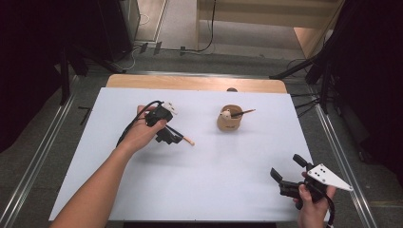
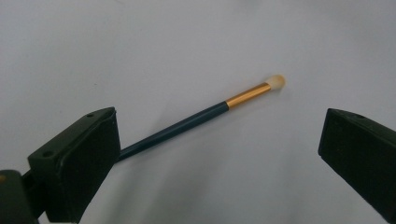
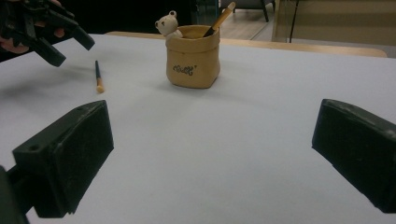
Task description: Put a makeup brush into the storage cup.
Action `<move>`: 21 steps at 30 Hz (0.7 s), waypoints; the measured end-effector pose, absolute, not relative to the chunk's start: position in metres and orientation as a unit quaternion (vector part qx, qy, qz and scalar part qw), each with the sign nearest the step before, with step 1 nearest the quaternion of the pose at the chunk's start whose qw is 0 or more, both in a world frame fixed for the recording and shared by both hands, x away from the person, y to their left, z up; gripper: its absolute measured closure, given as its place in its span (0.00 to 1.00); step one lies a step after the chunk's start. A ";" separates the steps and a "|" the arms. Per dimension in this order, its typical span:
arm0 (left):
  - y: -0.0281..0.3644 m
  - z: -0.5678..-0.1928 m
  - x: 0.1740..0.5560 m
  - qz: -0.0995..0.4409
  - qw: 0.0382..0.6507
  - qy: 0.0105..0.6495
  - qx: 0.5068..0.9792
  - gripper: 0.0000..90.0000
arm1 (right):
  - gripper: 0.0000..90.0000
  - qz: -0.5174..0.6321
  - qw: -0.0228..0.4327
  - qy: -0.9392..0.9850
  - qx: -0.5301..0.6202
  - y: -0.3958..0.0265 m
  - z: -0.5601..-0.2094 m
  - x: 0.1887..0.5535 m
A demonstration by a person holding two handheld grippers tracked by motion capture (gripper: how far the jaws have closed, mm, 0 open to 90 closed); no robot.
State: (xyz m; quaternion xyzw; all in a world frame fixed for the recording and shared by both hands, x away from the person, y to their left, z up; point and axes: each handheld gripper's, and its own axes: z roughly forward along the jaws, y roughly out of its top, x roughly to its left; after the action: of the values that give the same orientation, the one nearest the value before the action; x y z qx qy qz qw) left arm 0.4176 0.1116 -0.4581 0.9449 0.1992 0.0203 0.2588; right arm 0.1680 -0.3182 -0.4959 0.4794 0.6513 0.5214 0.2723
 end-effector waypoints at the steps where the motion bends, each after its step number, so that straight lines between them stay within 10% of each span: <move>1: 0.110 -0.459 0.418 0.020 0.253 0.197 0.947 0.00 | 0.00 0.521 0.273 0.652 0.478 -0.318 -0.496 0.168; 21: 0.086 -0.475 0.430 0.047 0.158 0.163 0.973 0.09 | 0.00 0.520 0.270 0.653 0.480 -0.318 -0.498 0.168</move>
State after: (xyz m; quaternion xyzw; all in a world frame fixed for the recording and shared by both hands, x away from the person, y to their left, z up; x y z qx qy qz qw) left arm 0.4303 0.0859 -0.4754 0.9727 0.1635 0.0472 0.1580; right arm 0.1685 -0.3182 -0.4976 0.4800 0.6530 0.5199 0.2698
